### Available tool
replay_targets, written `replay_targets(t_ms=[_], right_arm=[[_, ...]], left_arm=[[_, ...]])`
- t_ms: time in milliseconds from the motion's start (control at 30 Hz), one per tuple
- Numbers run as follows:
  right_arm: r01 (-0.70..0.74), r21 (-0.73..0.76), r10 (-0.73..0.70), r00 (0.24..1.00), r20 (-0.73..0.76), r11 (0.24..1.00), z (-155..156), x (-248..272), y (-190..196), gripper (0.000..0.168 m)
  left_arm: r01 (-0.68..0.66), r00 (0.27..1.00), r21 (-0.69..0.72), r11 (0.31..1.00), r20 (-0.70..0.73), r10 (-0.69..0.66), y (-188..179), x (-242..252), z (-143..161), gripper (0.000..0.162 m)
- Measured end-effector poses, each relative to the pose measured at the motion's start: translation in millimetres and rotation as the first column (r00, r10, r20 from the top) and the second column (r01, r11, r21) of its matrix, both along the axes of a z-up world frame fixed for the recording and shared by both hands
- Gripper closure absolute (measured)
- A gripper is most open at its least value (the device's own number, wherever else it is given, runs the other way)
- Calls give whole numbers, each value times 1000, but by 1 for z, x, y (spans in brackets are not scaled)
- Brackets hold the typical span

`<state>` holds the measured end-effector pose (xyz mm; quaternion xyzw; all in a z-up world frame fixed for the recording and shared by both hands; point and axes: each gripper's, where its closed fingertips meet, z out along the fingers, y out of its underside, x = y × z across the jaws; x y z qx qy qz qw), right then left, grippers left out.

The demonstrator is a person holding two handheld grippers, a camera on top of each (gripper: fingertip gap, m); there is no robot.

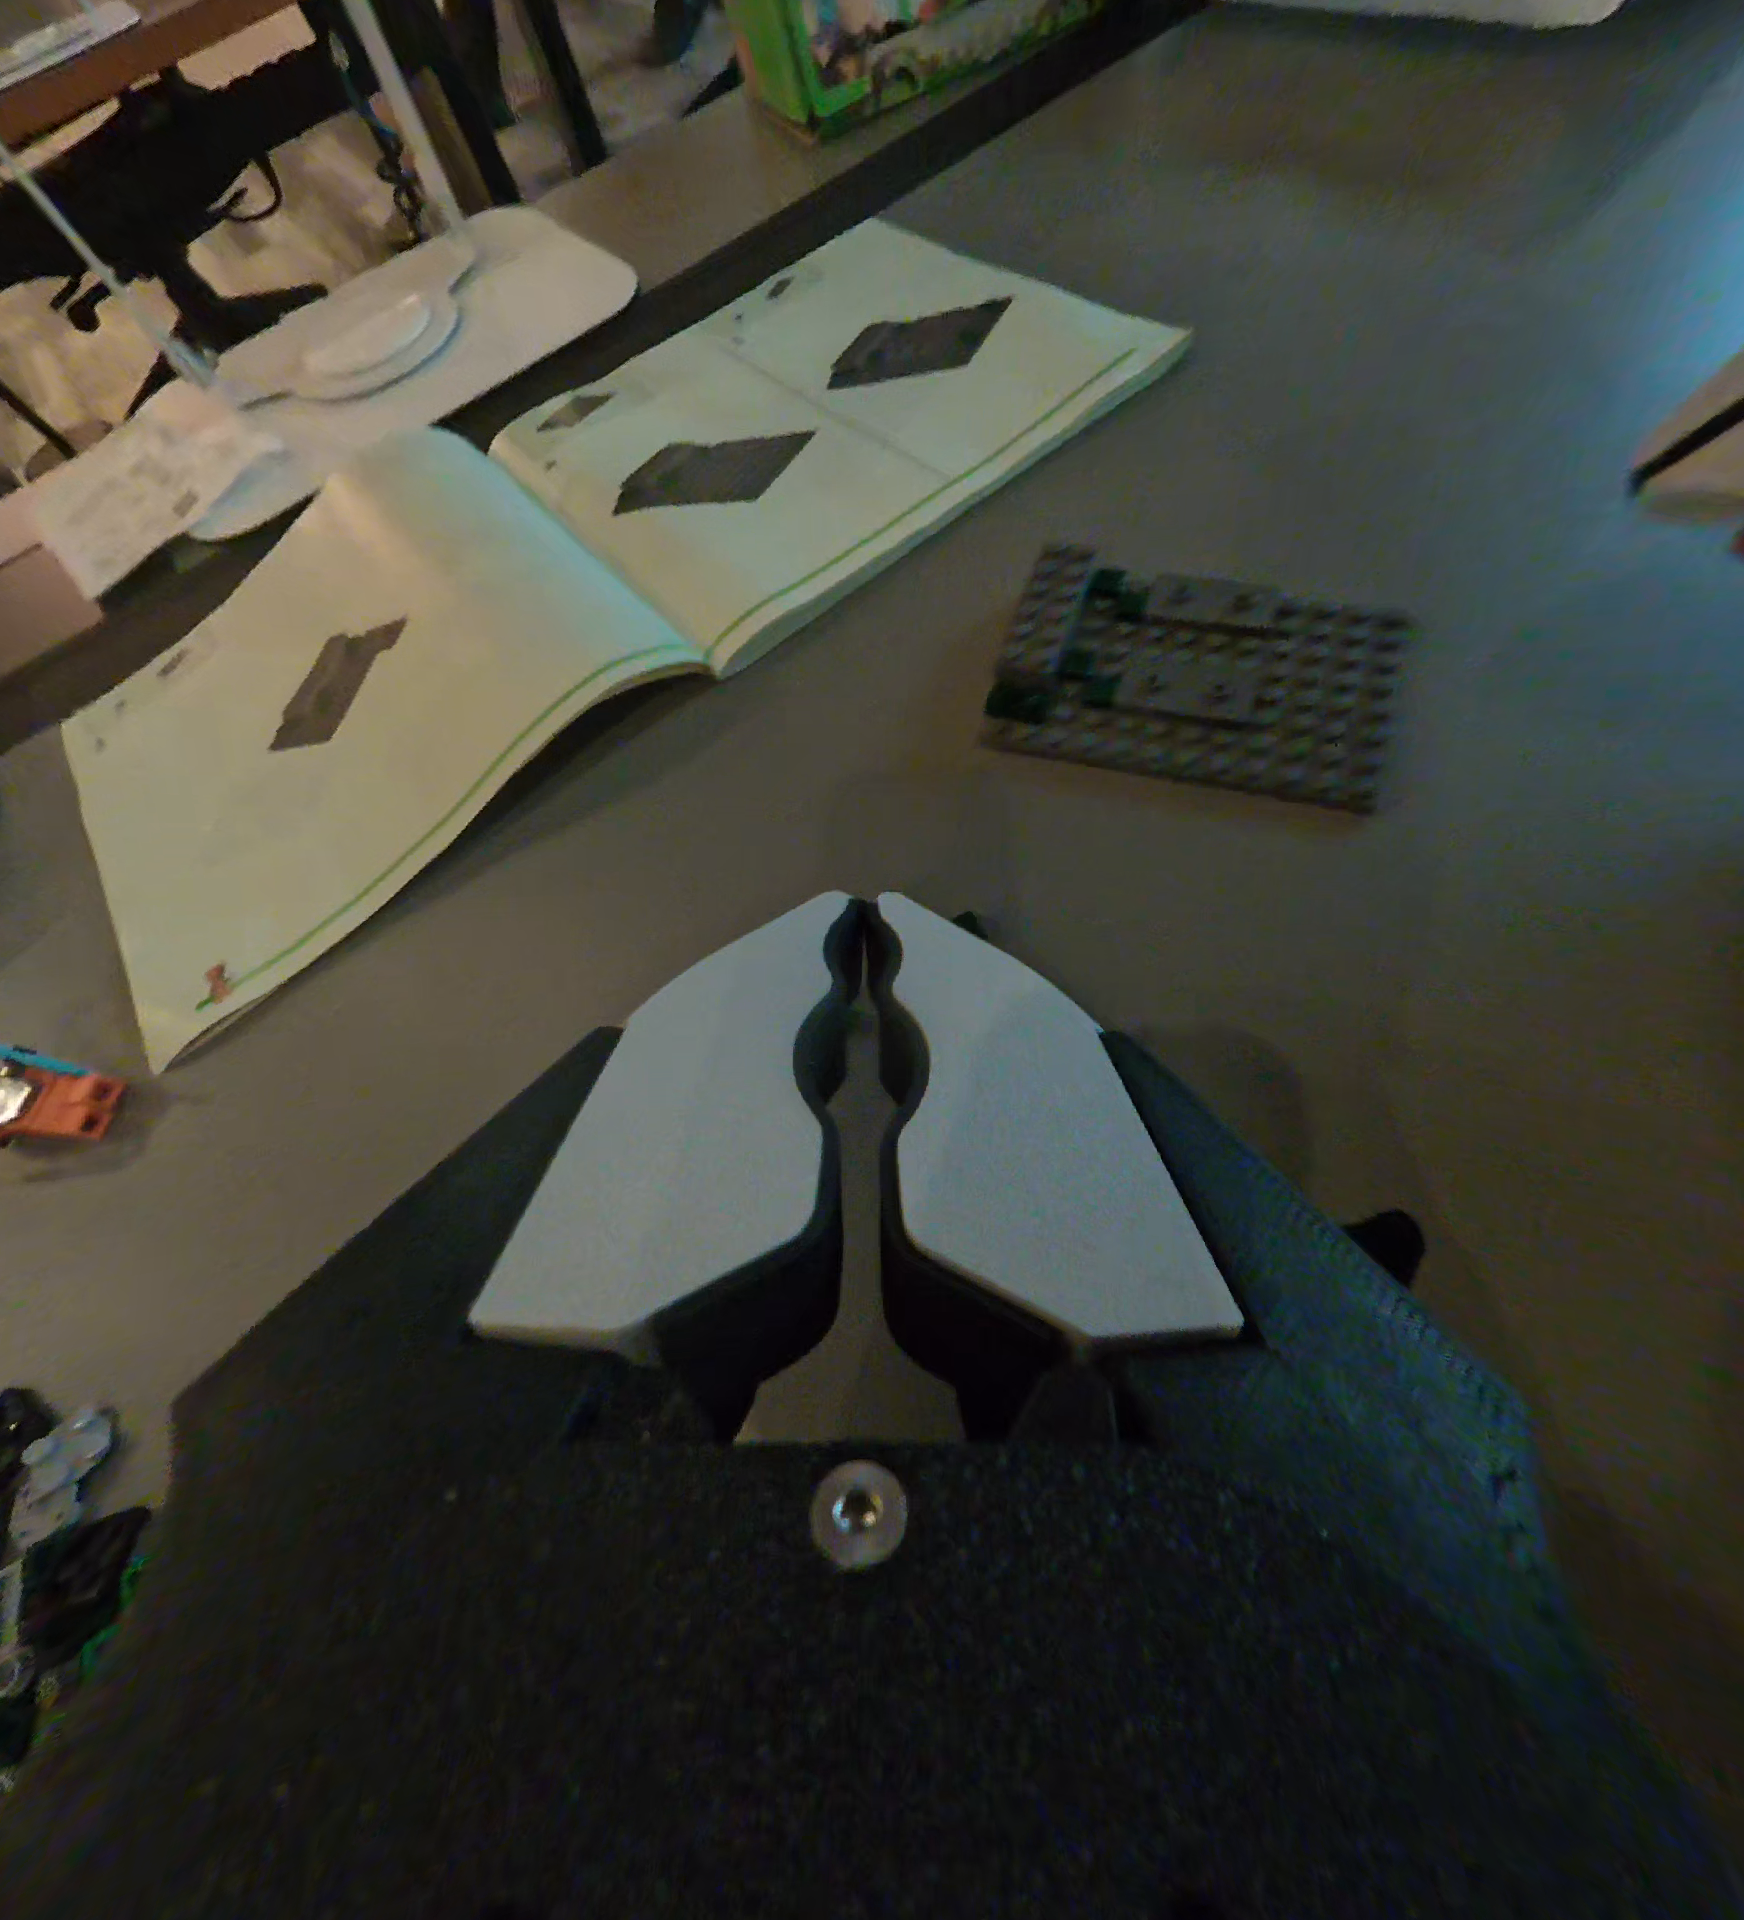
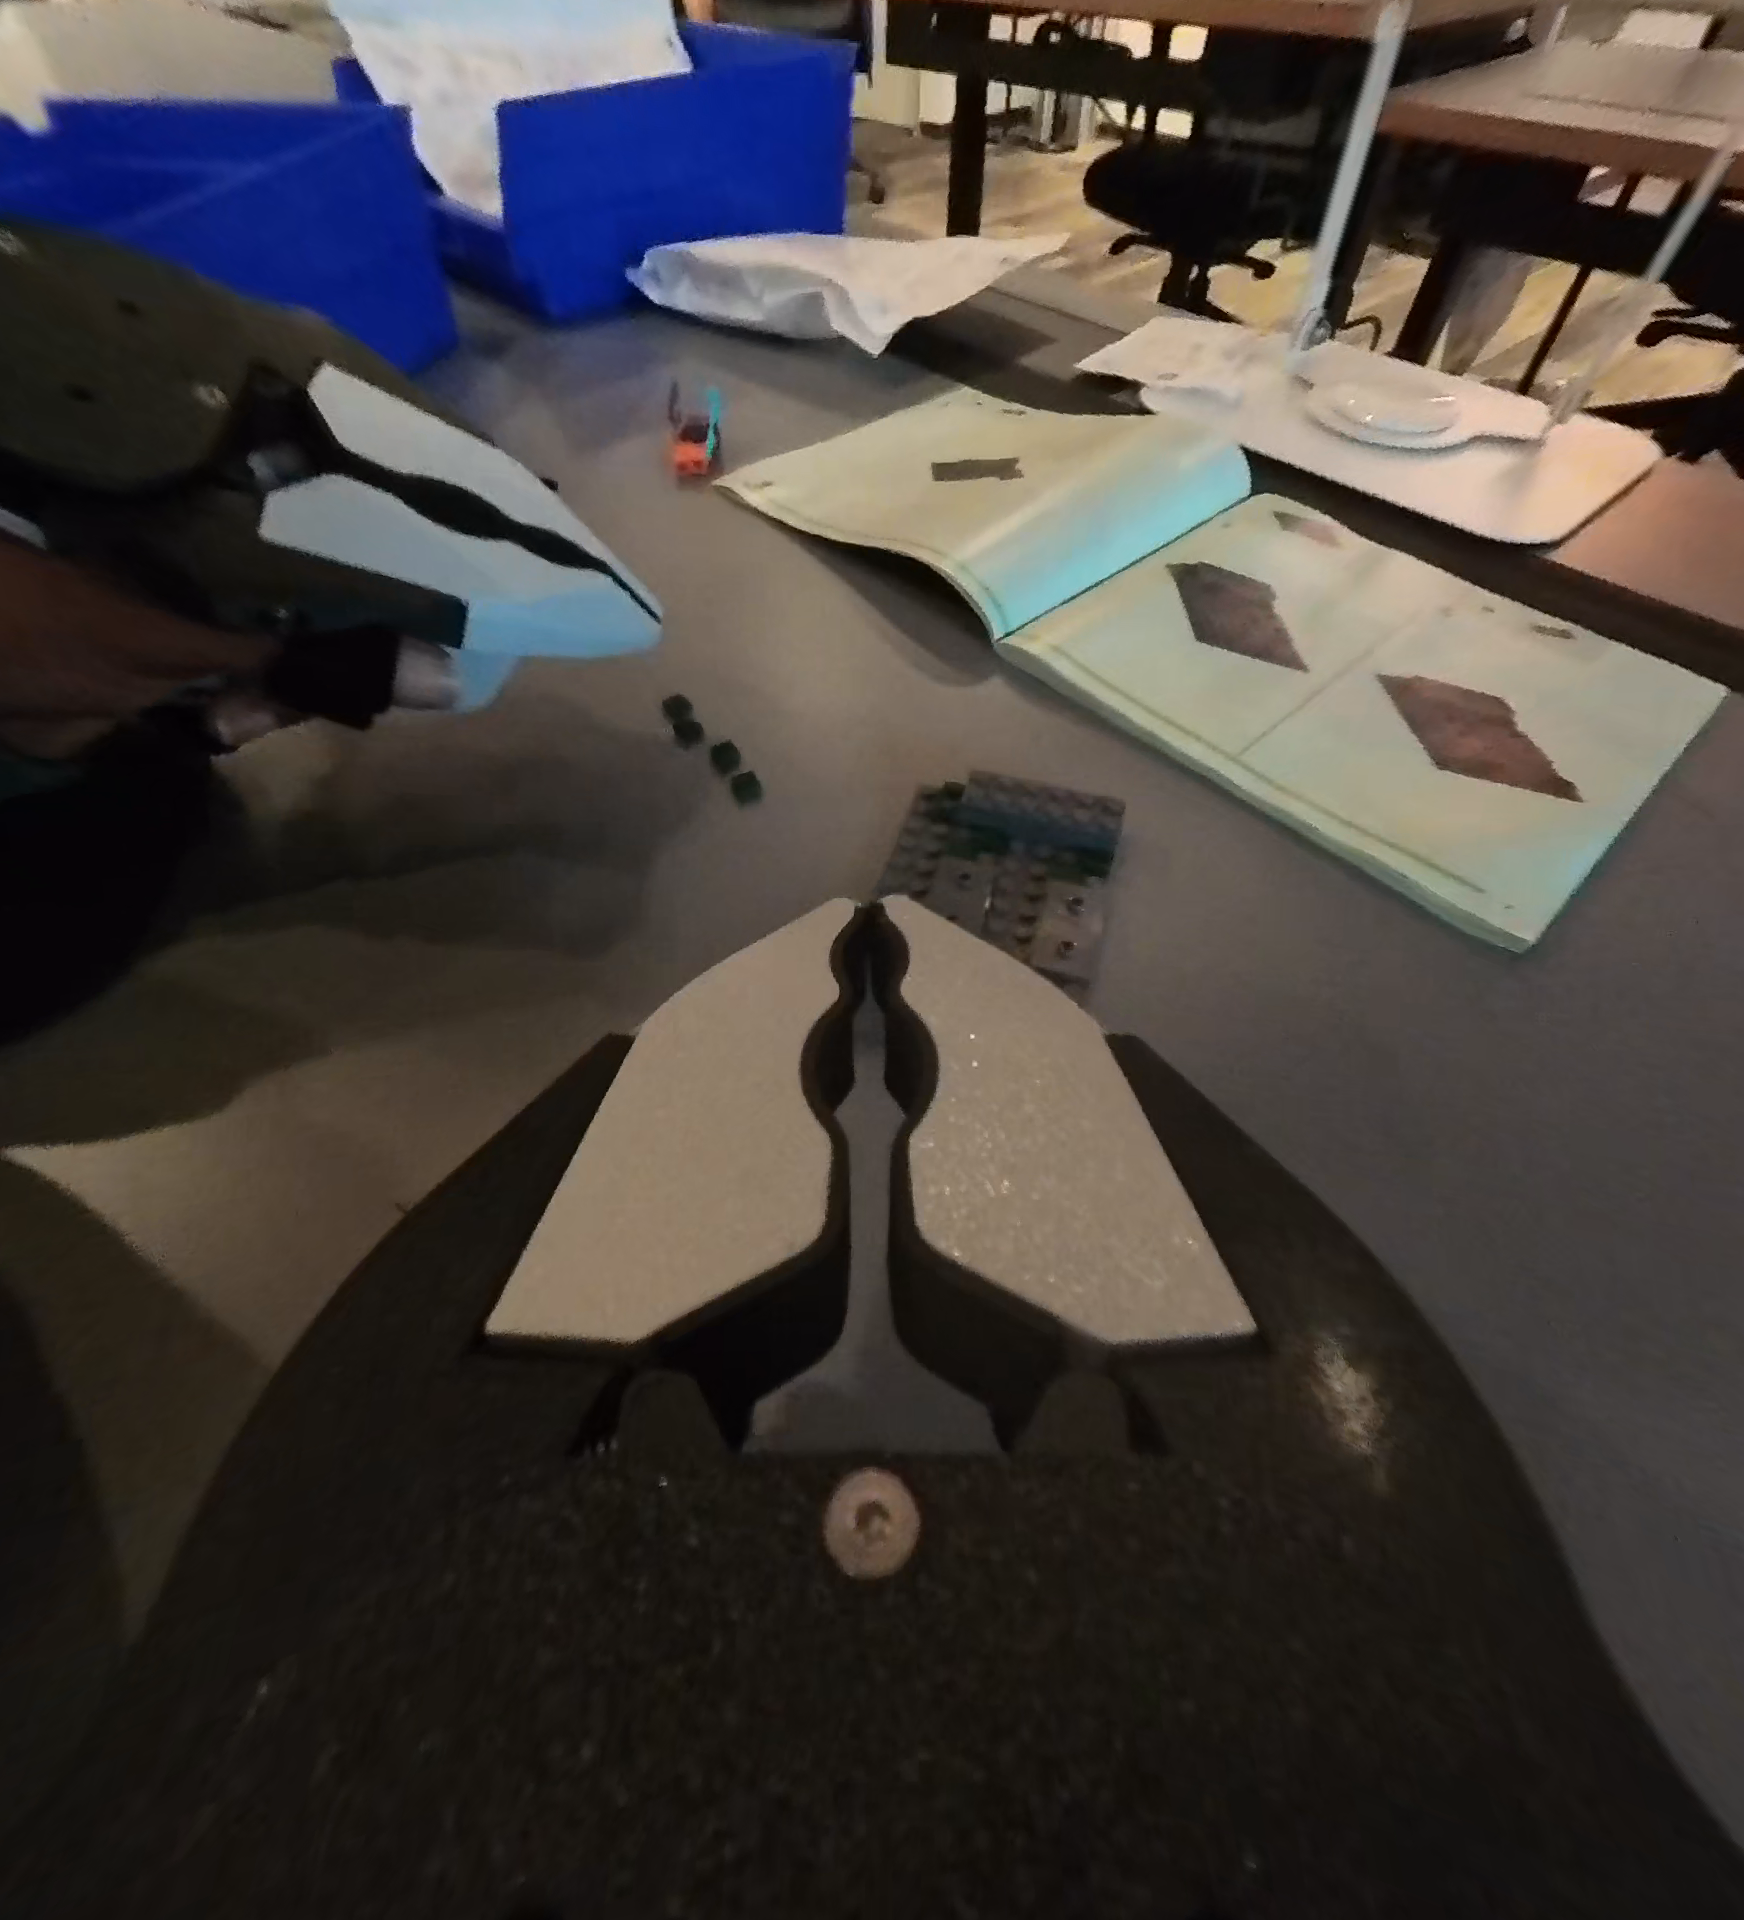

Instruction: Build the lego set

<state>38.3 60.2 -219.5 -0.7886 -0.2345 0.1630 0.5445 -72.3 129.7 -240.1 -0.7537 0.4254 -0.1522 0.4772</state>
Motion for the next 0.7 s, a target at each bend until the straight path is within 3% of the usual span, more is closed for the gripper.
replay_targets(t_ms=[133, 267, 367, 700], right_arm=[[-27, -11, 28, 1000, 15, 1000, -4, -4, -1, 161], [-31, 2, 31, 999, 7, 1000, -1, -4, -2, 165], [-54, -5, 54, 998, 16, 999, -3, -7, -4, 162], [-63, -9, 63, 998, -22, 998, -1, -6, -3, 161]], left_arm=[[-15, 1000, 5, 1000, -12, 15, -4, -2, 4, 162], [1, 996, -52, 999, -93, -6, 0, -25, -3, 161], [70, 983, -136, 988, -160, -91, 2, -42, -15, 149], [372, 874, -203, 906, -253, -415, 14, -27, -35, 142]])
